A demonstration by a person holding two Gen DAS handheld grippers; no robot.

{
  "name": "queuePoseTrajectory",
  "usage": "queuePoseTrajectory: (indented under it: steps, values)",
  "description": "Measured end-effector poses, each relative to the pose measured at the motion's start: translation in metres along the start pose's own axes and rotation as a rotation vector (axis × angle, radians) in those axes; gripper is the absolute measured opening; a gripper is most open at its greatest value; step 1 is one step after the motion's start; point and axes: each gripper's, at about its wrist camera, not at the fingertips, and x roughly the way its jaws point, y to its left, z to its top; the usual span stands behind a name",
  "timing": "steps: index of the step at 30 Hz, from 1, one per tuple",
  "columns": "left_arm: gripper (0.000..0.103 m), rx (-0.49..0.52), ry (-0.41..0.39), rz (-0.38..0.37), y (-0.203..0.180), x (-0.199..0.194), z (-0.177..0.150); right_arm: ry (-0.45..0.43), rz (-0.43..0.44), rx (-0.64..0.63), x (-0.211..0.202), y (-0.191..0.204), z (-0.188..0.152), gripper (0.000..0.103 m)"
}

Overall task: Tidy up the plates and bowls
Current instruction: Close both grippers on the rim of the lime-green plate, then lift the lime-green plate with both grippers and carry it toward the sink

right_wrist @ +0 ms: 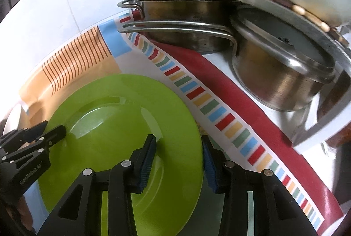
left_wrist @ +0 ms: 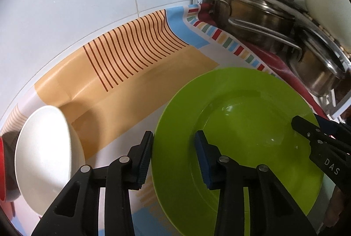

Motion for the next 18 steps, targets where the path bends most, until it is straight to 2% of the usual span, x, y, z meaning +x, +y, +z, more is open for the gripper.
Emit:
queuePoseTrajectory:
  steps: [9, 18]
  values:
    - [0.038, -0.022, -0.035, -0.009, -0.001, -0.034, -0.014, -0.041, -0.018, -0.015, -0.035, 0.002, -0.014, 0.042]
    - [0.038, -0.075, -0.068, 0.006, 0.014, -0.080, -0.040, -0.083, -0.014, -0.059, -0.079, 0.018, -0.029, 0.042]
